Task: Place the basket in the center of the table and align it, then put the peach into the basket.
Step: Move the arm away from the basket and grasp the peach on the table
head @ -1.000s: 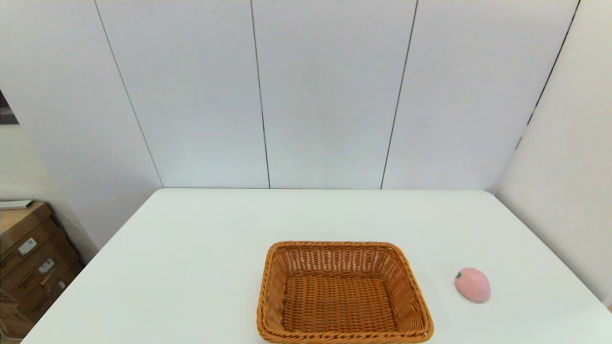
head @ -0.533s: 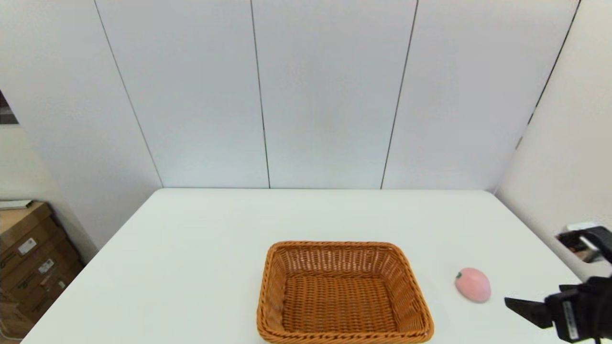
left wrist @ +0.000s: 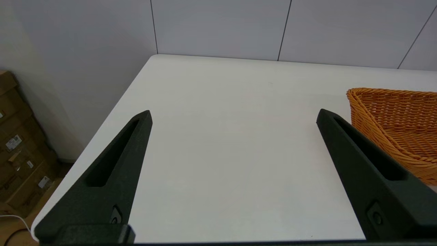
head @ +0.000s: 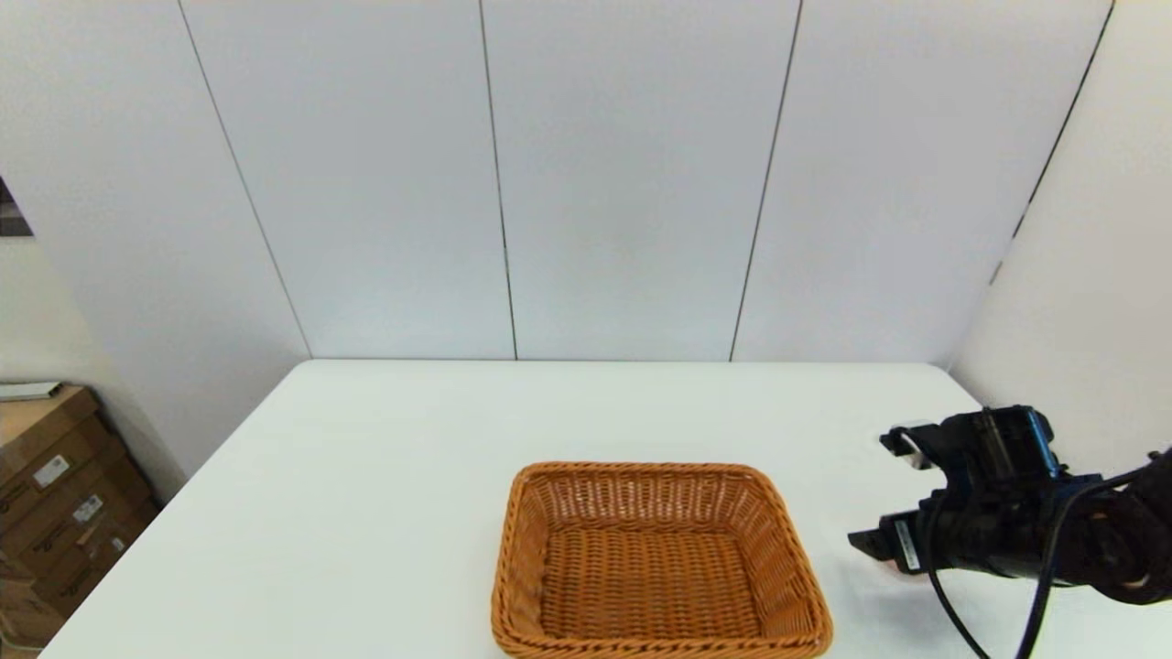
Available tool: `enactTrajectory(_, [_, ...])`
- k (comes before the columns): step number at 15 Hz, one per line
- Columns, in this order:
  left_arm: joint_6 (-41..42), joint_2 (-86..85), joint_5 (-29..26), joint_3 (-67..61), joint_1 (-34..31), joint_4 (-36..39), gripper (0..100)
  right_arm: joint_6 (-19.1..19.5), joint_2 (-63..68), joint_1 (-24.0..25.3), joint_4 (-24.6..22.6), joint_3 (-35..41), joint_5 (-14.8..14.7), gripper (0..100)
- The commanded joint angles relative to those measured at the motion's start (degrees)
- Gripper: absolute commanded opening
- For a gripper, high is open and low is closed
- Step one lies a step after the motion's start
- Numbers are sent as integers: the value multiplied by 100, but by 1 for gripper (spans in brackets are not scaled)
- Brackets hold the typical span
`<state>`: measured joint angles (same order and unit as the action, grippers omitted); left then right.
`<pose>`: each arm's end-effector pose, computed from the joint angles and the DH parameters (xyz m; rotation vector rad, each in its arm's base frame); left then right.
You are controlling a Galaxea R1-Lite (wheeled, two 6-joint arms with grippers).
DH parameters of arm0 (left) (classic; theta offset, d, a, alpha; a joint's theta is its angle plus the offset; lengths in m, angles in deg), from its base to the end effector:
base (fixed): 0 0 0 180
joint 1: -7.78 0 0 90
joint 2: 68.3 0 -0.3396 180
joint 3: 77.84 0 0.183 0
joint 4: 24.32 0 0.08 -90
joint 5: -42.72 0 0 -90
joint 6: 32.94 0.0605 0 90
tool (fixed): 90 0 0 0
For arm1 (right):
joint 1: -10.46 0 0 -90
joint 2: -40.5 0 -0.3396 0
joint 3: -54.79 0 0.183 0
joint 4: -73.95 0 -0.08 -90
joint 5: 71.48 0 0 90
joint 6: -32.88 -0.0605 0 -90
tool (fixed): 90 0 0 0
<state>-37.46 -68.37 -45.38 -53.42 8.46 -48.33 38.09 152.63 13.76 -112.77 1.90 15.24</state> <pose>-0.0326 0.0024 0.0766 -0.0791 -0.0092 0.0210 0.3066 0.0142 0.0459 -0.1371 0.9148 0.0419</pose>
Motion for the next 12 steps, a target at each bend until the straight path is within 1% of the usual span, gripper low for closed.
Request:
enactTrajectory(1, [161,-1,21,-5,-7,-27,100,-2,591,-190,-47,-276,-24,100])
enactTrajectory(5, [126,-1,12,-5,2,-27,100,7,477,-489,-47,-329,-24,100])
enactTrajectory(8, [135,-1,21,-5,2,-18,100,16,371,-533,-29,-259,-24,100])
enactTrajectory(9, [135,-1,21,-5,2,-18,100,7,354,-524,-29,-259,-24,0])
enactTrajectory(12, [99,-1,21,-5,-7,-18,100,7,310,-524,-47,-171,-6,0])
